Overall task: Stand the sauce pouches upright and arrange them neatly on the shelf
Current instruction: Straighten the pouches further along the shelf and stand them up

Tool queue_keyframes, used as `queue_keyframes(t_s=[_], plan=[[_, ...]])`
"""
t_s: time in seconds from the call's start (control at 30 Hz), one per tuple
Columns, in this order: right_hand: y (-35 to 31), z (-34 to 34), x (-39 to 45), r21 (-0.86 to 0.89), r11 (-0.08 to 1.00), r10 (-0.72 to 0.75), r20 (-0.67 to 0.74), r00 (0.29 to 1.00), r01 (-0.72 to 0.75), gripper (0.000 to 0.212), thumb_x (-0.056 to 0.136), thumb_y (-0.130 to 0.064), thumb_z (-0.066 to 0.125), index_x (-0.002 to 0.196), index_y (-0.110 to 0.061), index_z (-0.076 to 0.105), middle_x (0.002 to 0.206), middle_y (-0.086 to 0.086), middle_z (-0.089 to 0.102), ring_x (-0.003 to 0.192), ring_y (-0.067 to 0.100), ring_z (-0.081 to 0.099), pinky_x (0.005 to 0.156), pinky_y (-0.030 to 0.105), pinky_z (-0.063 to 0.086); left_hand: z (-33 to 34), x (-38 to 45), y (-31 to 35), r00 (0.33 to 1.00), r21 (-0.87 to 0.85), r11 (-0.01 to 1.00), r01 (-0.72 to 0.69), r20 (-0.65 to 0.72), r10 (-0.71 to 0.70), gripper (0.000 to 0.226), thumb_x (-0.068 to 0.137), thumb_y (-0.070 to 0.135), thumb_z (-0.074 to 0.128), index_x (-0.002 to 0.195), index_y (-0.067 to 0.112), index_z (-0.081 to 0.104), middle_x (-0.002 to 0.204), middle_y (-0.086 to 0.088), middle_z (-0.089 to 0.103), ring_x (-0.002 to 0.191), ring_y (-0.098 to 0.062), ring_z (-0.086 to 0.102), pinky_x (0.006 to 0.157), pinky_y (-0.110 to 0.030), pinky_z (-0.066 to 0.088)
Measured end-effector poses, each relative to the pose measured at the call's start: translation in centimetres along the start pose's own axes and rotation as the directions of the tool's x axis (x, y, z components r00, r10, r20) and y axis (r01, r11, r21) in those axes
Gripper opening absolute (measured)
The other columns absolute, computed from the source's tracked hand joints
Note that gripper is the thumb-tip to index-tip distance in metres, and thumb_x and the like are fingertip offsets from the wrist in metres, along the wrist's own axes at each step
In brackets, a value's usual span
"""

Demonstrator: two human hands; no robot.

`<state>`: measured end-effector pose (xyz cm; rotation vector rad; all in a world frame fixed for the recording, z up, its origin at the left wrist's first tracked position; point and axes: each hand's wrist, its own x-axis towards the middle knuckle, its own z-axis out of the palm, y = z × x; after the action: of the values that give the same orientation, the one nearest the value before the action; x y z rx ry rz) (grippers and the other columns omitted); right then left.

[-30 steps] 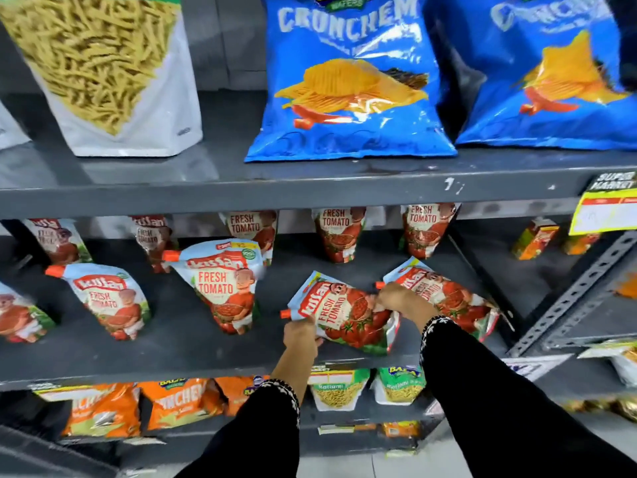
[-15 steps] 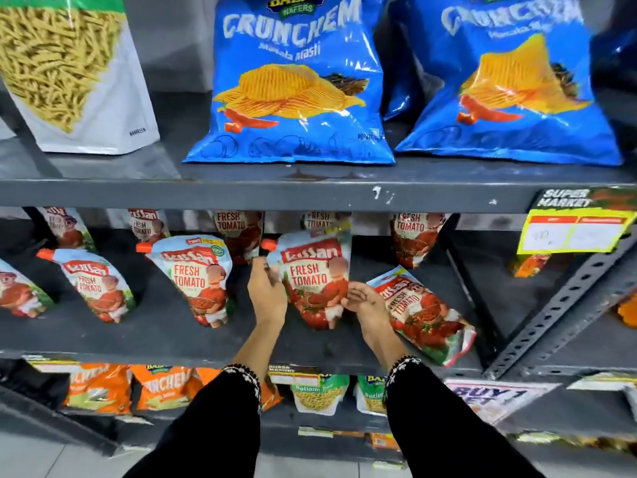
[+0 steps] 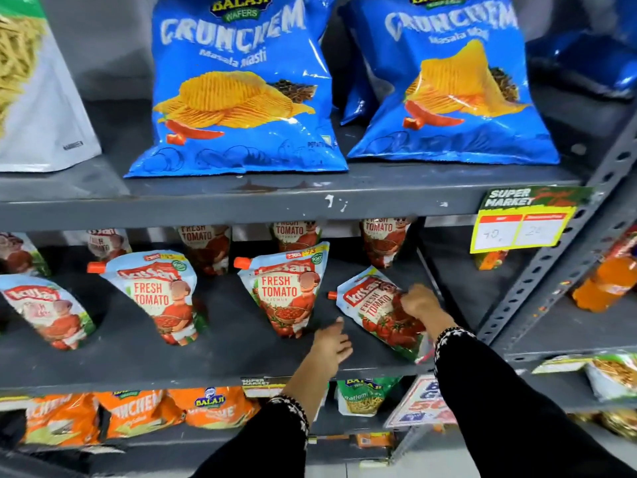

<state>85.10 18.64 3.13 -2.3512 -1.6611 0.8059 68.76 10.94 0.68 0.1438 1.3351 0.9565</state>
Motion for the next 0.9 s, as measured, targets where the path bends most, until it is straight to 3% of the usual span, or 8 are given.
queue_keyframes(t_s=[0.07, 0.2, 0.33, 0.43, 0.6, 0.67, 0.77, 0.9], plan=[[0.4, -0.3, 0.0, 0.024, 1.0, 0.018, 0.053, 0.998, -0.019, 0.035, 0.092, -0.013, 0.046, 0.118, 0.008, 0.056, 0.131, 0.026, 0.056, 0.12, 0.036, 0.055, 0.092, 0.035, 0.047, 1.9, 0.2, -0.2, 0.997, 0.04, 0.999, -0.005, 0.073, 0.002, 0.05, 0.097, 0.021, 0.046, 0.14, -0.002, 0.035, 0.146, -0.02, 0.04, 0.134, -0.034, 0.04, 0.107, -0.041, 0.039], [0.6, -0.3, -0.5, 0.283, 0.958, 0.049, 0.027, 0.998, -0.055, 0.02, 0.09, -0.003, 0.047, 0.073, 0.003, 0.056, 0.102, 0.029, 0.065, 0.095, 0.035, 0.067, 0.056, 0.035, 0.054, 3.8, 0.9, -0.3, 0.996, 0.063, 0.997, -0.046, 0.08, 0.041, 0.039, 0.095, 0.015, 0.049, 0.132, 0.002, 0.046, 0.135, -0.02, 0.052, 0.124, -0.033, 0.049, 0.1, -0.04, 0.043], [1.8, -0.3, -1.4, 0.667, 0.741, 0.152, -0.062, 0.986, -0.073, 0.024, 0.088, 0.004, 0.044, 0.08, 0.002, 0.067, 0.045, 0.003, 0.065, 0.037, 0.007, 0.058, 0.033, 0.016, 0.041, 4.8, 1.4, 0.1, 0.961, 0.262, 0.93, -0.259, -0.026, 0.275, 0.023, 0.088, 0.001, 0.056, 0.065, 0.007, 0.055, 0.091, -0.016, 0.057, 0.079, -0.023, 0.053, 0.069, -0.033, 0.045], [2.7, -0.3, -2.8, 0.897, 0.441, 0.164, -0.082, 0.983, 0.001, 0.035, 0.086, 0.013, 0.036, 0.105, 0.005, 0.065, 0.067, 0.011, 0.06, 0.037, 0.006, 0.055, 0.029, 0.008, 0.038, 5.5, 0.6, 1.1, 0.8, 0.452, 0.71, -0.539, 0.011, 0.6, 0.014, 0.084, -0.002, 0.054, 0.071, 0.005, 0.056, 0.081, -0.009, 0.057, 0.079, -0.019, 0.051, 0.066, -0.032, 0.043], [2.0, 0.4, -3.6, 0.986, 0.101, 0.196, -0.152, 0.969, 0.134, 0.042, 0.08, 0.025, 0.032, 0.087, -0.006, 0.06, 0.073, 0.008, 0.059, 0.04, 0.002, 0.059, 0.035, 0.011, 0.045, 4.8, 0.7, 2.2, 0.598, 0.452, 0.472, -0.757, 0.189, 0.779, 0.02, 0.085, -0.007, 0.052, 0.104, -0.001, 0.057, 0.093, -0.006, 0.062, 0.085, -0.016, 0.056, 0.065, -0.008, 0.045], [2.2, 1.0, -3.5, 0.987, 0.116, 0.22, -0.137, 0.966, 0.114, 0.044, 0.078, 0.027, 0.035, 0.102, -0.002, 0.057, 0.09, 0.011, 0.062, 0.068, 0.012, 0.062, 0.051, 0.018, 0.048, 4.3, 1.5, 1.4, 0.674, 0.466, 0.532, -0.707, 0.216, 0.707, 0.021, 0.089, 0.003, 0.052, 0.11, 0.0, 0.056, 0.105, -0.014, 0.065, 0.098, -0.023, 0.06, 0.083, -0.027, 0.05], [3.3, 1.8, -3.0, 0.979, 0.197, 0.186, -0.092, 0.978, 0.054, 0.057, 0.074, 0.026, 0.04, 0.122, -0.002, 0.052, 0.108, 0.009, 0.059, 0.088, 0.019, 0.057, 0.057, 0.023, 0.046, 4.3, 2.1, 0.0, 0.894, 0.354, 0.824, -0.441, 0.25, 0.371, 0.038, 0.095, 0.027, 0.047, 0.13, 0.011, 0.047, 0.137, -0.013, 0.052, 0.126, -0.032, 0.047, 0.102, -0.044, 0.041], [4.2, 2.9, -2.5, 0.91, 0.415, 0.007, -0.025, 1.0, 0.02, 0.068, 0.069, 0.025, 0.054, 0.126, -0.013, 0.05, 0.118, 0.011, 0.059, 0.107, 0.026, 0.054, 0.092, 0.044, 0.051, 4.8, 2.2, -0.2, 0.941, 0.257, 0.936, -0.242, 0.296, 0.162, 0.057, 0.094, 0.049, 0.038, 0.143, 0.021, 0.033, 0.152, -0.008, 0.034, 0.133, -0.038, 0.037, 0.106, -0.045, 0.036]])
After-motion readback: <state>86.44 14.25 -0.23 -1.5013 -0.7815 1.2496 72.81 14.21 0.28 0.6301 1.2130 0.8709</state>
